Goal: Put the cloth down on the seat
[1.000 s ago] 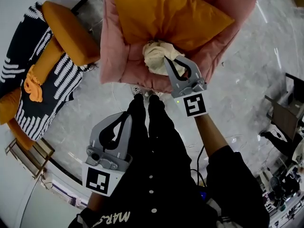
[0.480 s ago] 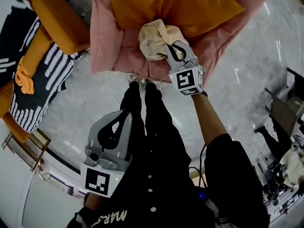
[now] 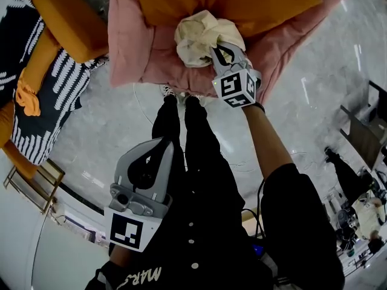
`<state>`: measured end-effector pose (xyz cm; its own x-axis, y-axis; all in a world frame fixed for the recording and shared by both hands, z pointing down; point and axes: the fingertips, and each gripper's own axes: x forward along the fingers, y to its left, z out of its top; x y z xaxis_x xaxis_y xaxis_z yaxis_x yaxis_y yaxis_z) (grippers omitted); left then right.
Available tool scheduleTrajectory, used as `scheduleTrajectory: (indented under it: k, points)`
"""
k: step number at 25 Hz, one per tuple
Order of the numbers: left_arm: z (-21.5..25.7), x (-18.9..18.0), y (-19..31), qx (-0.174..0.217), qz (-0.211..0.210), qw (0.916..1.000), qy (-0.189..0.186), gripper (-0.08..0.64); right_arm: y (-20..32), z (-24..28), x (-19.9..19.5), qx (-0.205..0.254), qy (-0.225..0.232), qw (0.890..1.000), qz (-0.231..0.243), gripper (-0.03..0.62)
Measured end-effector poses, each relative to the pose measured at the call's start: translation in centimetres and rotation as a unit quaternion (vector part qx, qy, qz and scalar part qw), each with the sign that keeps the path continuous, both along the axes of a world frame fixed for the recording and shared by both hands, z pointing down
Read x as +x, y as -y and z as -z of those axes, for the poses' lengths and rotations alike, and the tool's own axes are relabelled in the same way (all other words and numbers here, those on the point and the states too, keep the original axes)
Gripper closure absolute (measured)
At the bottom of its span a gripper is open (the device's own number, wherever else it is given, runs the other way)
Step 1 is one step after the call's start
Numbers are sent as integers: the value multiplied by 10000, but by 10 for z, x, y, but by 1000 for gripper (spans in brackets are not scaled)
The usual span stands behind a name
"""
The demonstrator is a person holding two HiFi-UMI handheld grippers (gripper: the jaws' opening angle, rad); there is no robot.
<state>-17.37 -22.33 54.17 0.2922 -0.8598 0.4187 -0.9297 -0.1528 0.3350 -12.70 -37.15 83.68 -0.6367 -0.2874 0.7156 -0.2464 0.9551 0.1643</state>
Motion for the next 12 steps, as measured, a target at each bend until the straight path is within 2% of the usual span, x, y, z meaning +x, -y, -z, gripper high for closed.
scheduleTrajectory:
  k: [4, 6, 7, 12]
  points:
    - [1, 1, 0, -4, -33, 10000, 23, 558, 0, 0, 1, -107, 31, 9999, -28, 551]
    - [4, 1, -1, 29, -54, 10000, 44, 558, -3, 4, 3, -194, 88, 9998, -43, 468]
    - [6, 1, -1, 57, -71, 9999, 54, 558, -5, 8, 5, -208, 95, 9997, -49, 451]
    - [24, 1, 2, 258, -189, 9994, 115, 558, -8, 32, 18, -150, 91, 9997, -164, 449]
